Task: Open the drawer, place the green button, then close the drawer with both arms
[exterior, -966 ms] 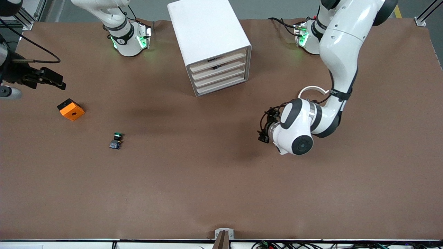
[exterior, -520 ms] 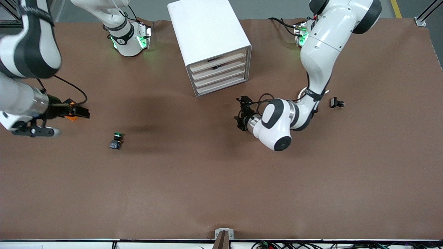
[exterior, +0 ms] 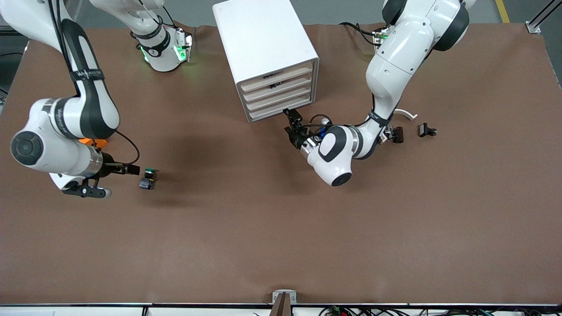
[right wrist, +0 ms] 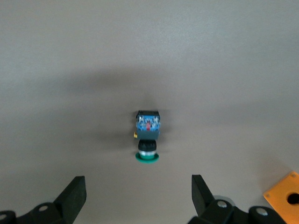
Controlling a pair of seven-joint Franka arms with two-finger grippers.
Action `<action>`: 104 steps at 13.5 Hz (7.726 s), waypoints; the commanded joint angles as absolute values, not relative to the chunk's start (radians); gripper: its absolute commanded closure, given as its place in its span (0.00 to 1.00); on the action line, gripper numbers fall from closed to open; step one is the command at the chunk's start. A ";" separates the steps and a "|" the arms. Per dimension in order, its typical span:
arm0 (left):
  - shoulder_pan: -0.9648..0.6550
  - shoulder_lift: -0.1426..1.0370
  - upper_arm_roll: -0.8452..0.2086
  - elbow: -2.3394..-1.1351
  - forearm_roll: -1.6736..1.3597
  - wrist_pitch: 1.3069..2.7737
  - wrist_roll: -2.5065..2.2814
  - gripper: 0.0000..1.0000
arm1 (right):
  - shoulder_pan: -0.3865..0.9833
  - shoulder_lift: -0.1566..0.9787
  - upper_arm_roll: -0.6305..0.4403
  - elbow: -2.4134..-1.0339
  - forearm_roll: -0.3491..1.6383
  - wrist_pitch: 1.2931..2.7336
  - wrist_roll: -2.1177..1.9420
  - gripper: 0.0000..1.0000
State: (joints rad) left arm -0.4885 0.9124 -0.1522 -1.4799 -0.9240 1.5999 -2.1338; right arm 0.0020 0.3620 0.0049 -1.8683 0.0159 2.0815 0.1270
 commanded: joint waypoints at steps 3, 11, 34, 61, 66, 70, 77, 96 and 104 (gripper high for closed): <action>-0.561 0.943 -0.149 -1.471 -0.950 1.514 -2.195 0.31 | 0.015 0.443 0.002 -1.919 0.012 2.279 0.149 0.00; -0.584 0.969 -0.149 -1.468 -0.934 1.514 -2.180 1.00 | 0.008 0.538 -0.002 -1.957 0.017 2.421 0.205 0.00; -0.413 0.894 -0.058 -1.230 -0.521 1.528 -2.003 0.00 | 0.198 0.335 0.008 -1.844 0.020 1.816 0.660 0.86; -0.373 0.402 -0.152 -1.868 0.021 2.198 -0.821 0.00 | 0.867 0.563 0.021 -1.606 0.213 1.977 1.890 0.27; -0.373 0.414 -0.236 -1.994 0.008 2.324 -0.838 0.00 | 0.864 0.557 0.021 -1.598 0.213 1.968 1.891 0.00; -0.374 0.446 -0.313 -2.025 0.005 2.352 -0.932 0.00 | 0.850 0.496 0.015 -1.549 0.215 1.895 1.879 0.00; -0.377 0.471 -0.448 -2.059 0.005 2.345 -1.100 0.00 | 0.706 0.241 0.009 -1.514 0.210 1.567 1.596 0.00; -0.214 0.491 -0.554 -1.929 0.021 2.220 -1.243 0.00 | 0.060 0.014 0.008 -1.591 0.034 1.365 0.251 0.00; 0.084 0.436 -0.555 -1.577 0.216 1.865 -1.223 0.00 | -0.017 -0.192 0.008 -1.835 0.028 1.543 0.091 0.00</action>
State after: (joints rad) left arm 0.0261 0.4626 -0.5437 -1.5932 0.1622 1.8888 -1.2319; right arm 0.0018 -0.1092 -0.0099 -1.7692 0.0397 1.5194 0.1089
